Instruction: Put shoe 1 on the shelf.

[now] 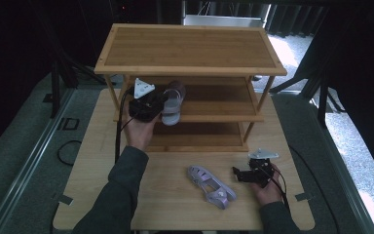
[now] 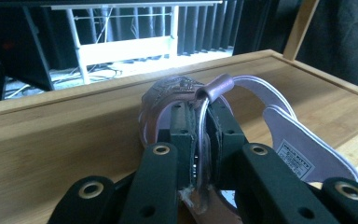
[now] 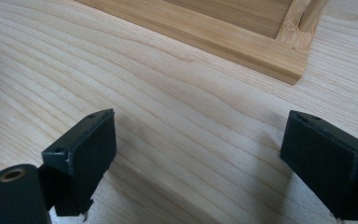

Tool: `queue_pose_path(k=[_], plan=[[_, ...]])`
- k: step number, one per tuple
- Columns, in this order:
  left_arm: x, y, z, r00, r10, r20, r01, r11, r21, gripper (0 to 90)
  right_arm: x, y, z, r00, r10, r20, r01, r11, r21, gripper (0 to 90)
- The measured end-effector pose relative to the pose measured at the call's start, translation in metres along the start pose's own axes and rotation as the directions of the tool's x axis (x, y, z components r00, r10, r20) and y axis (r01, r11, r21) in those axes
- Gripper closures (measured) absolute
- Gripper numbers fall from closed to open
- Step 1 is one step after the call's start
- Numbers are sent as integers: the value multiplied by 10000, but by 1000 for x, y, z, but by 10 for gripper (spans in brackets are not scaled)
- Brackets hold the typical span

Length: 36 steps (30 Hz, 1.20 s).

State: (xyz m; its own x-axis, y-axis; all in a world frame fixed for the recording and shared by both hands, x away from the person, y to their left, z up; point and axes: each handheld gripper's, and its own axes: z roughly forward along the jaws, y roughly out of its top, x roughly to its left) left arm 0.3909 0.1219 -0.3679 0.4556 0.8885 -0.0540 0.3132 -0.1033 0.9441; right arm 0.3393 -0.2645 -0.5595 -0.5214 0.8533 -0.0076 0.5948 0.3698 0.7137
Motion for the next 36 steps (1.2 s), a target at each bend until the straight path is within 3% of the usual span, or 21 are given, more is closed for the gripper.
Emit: queue_pose_path(k=[5,7,9,15,24,33,36], plan=[[-3,2,9,9994,-263,-241,261,9996,-87,824,0,0,0,10000,5,1,-5,10000,1,100],[-4,5,16,9990,-37,-443,36,10000,-26,824,0,0,0,10000,6,1,-6,10000,1,100],[-4,5,20,9993,50,-357,-52,10000,-45,824,0,0,0,10000,5,3,-5,10000,-1,100],[-4,5,28,9985,-46,-540,44,10000,-27,824,0,0,0,10000,12,4,-12,10000,-3,100],[-10,6,37,9958,192,-896,-197,9998,-48,821,0,0,0,10000,11,3,-11,10000,-2,100],[-9,6,40,9963,258,-818,-262,9997,-36,804,0,0,0,10000,11,2,-11,10000,-3,100],[-5,5,37,9989,155,-432,-160,9998,-116,729,0,0,0,10000,13,2,-13,10000,-2,100]])
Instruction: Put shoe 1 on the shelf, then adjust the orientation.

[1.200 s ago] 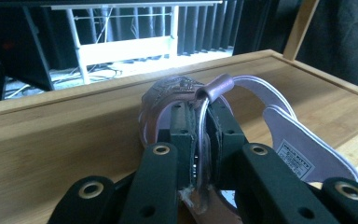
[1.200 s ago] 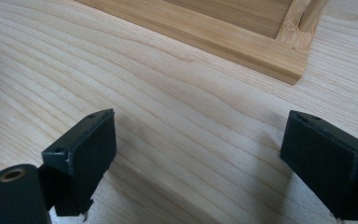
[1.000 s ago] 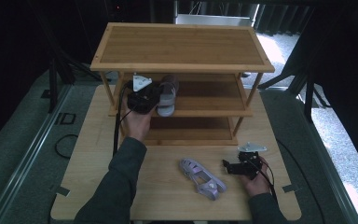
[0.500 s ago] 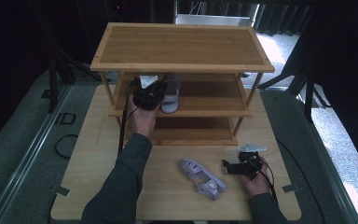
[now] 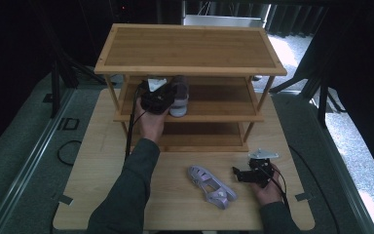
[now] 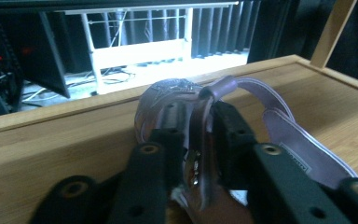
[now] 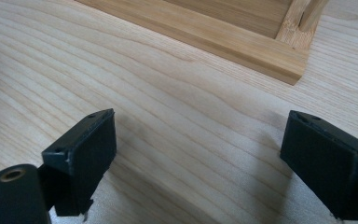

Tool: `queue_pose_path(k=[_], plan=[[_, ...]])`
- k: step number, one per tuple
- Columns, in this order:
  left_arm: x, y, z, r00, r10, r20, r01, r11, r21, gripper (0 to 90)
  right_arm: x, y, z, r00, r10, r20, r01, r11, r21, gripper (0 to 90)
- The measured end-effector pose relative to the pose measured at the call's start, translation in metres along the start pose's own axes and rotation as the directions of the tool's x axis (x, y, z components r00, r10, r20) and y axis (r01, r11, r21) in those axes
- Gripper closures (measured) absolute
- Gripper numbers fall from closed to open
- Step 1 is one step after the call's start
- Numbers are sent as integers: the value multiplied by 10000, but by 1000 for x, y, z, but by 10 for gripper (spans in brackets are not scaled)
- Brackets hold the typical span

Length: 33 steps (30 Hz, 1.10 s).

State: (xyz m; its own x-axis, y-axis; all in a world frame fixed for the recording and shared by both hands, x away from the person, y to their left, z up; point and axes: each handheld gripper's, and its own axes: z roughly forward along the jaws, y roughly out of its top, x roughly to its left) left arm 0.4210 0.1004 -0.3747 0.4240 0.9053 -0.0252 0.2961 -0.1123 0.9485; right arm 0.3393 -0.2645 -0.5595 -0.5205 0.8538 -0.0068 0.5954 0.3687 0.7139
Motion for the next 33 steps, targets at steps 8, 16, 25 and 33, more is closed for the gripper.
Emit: queue_pose_path(k=[8,16,25,33], plan=[[12,-4,-13,9947,-804,645,813,9966,-114,611,0,0,0,10000,-2,1,2,10000,0,100],[12,-3,-26,9925,-865,865,870,9962,-26,532,0,0,0,10000,-7,-2,7,10000,2,100],[6,-2,-43,9945,-374,978,390,9991,-149,511,0,0,0,10000,-11,-8,11,10000,11,100],[5,-14,-60,9932,-224,1143,269,9989,-378,502,0,0,0,10000,-21,-27,21,10000,11,101]])
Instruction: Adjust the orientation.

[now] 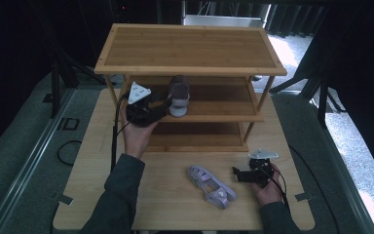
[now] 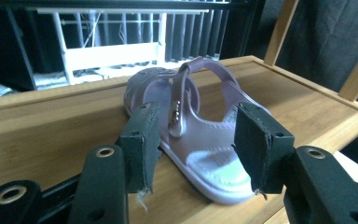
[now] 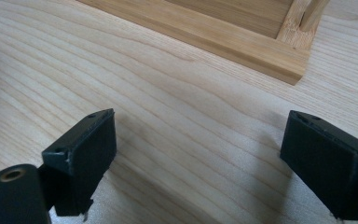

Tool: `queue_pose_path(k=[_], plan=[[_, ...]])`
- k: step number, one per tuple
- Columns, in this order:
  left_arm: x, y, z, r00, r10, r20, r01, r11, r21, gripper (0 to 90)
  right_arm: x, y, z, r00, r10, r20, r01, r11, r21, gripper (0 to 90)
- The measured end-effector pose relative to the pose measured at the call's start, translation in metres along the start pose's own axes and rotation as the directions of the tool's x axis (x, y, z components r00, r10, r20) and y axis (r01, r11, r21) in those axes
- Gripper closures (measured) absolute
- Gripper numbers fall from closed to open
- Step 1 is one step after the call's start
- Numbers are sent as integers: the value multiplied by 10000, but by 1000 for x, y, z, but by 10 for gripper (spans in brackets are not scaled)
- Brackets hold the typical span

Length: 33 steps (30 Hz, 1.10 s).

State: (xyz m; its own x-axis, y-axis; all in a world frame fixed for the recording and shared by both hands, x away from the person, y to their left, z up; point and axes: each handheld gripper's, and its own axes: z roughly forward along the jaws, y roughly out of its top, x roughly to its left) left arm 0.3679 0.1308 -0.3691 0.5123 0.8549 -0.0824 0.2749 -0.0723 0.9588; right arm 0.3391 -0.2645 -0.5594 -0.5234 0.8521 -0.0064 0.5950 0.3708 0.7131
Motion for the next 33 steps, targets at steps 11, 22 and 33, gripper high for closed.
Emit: queue_pose_path(k=[11,22,33], plan=[[-10,-16,-29,9987,360,353,-357,9993,-90,498,0,0,0,10000,2,0,-2,10000,6,100],[-6,-47,-37,9971,327,690,-350,9989,325,514,2,0,0,9999,119,113,-119,9999,23,110],[-6,-82,-36,9988,135,479,-174,9964,832,519,11,2,-14,9985,-48,544,54,9999,-104,504]])
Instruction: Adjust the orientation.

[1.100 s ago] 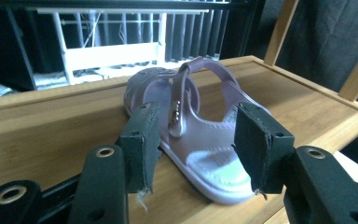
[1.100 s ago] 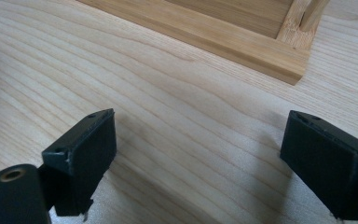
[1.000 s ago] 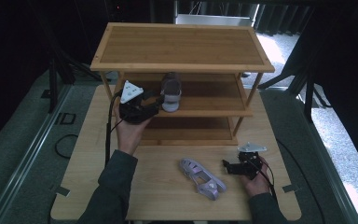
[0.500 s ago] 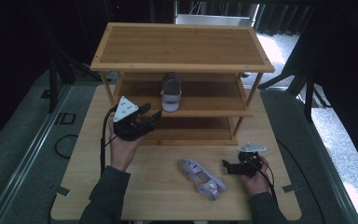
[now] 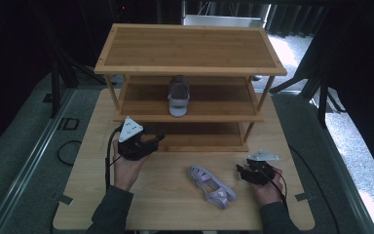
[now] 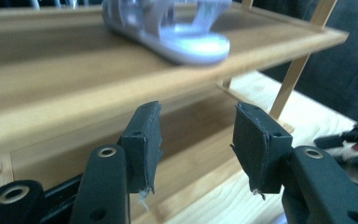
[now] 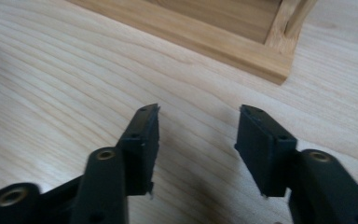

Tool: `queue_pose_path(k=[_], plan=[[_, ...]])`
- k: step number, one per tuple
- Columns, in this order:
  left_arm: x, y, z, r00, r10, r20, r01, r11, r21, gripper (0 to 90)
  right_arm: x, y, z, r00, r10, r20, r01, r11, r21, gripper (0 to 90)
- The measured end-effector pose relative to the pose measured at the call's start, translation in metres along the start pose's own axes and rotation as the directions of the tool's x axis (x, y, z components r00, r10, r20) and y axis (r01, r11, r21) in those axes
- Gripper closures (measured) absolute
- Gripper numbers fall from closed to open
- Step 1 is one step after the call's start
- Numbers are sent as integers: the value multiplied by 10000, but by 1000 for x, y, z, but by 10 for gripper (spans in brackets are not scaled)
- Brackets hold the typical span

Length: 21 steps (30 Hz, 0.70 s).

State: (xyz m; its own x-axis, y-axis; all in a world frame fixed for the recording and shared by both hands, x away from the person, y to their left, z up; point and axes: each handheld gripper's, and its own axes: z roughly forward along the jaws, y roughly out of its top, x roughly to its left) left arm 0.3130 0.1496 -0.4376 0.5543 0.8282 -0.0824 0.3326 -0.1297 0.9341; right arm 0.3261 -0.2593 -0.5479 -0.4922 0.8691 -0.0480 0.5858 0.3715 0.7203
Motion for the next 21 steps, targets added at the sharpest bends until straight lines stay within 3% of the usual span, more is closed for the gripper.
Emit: queue_pose_path(k=[11,21], plan=[[8,-35,7,9985,-476,-288,489,9977,475,521,22,10,-22,9971,-427,-631,381,9966,-731,515],[17,-58,3,9958,-630,-662,679,9948,757,521,50,19,-42,9828,-1090,-1494,886,9866,-1373,515]])
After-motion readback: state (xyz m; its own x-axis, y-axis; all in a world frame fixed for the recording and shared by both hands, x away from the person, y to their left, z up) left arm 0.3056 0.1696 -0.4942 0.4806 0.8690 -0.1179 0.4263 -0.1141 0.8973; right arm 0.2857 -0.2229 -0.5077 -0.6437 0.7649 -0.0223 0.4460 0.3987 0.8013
